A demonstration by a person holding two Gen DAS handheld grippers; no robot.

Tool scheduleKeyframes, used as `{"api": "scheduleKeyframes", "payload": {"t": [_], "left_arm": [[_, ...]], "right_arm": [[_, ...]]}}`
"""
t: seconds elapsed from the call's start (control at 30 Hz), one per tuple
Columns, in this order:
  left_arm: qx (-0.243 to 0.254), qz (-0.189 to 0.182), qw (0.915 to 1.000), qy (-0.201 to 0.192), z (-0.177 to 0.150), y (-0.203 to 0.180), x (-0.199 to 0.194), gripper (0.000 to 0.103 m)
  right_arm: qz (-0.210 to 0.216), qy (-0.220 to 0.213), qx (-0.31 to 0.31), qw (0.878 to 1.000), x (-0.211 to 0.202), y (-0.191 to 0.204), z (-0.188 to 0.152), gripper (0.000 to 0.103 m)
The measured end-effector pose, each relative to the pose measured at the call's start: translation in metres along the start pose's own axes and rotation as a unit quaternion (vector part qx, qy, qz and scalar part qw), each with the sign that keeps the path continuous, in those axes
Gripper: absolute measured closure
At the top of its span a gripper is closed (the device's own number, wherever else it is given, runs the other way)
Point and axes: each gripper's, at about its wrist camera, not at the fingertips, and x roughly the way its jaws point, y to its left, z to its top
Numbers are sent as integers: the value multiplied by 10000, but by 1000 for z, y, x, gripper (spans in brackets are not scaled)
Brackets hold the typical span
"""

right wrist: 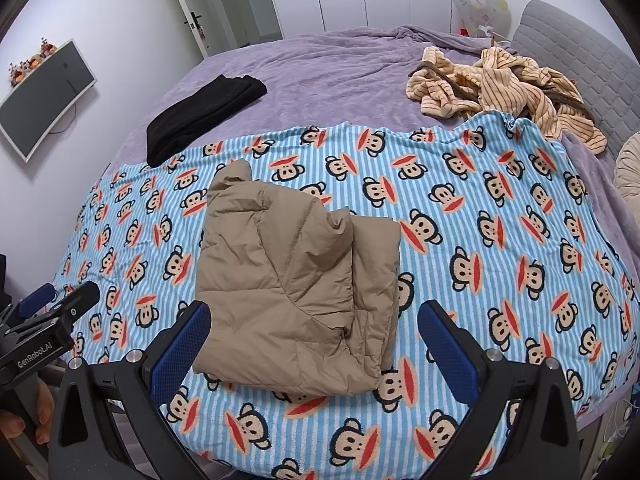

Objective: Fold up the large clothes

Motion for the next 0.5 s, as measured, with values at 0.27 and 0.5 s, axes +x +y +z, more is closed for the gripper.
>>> {"api": "scheduleKeyframes", "payload": {"t": [0.27,0.5], "left_arm": [[-34,-13,10000,-23,1,3,-1,0],[43,-56,9999,-101,5,2,-3,0]], "right_arm": [[-3,4,10,10000,0,1,-1,0],[-13,12,17,10000,1,1,-1,0]]}}
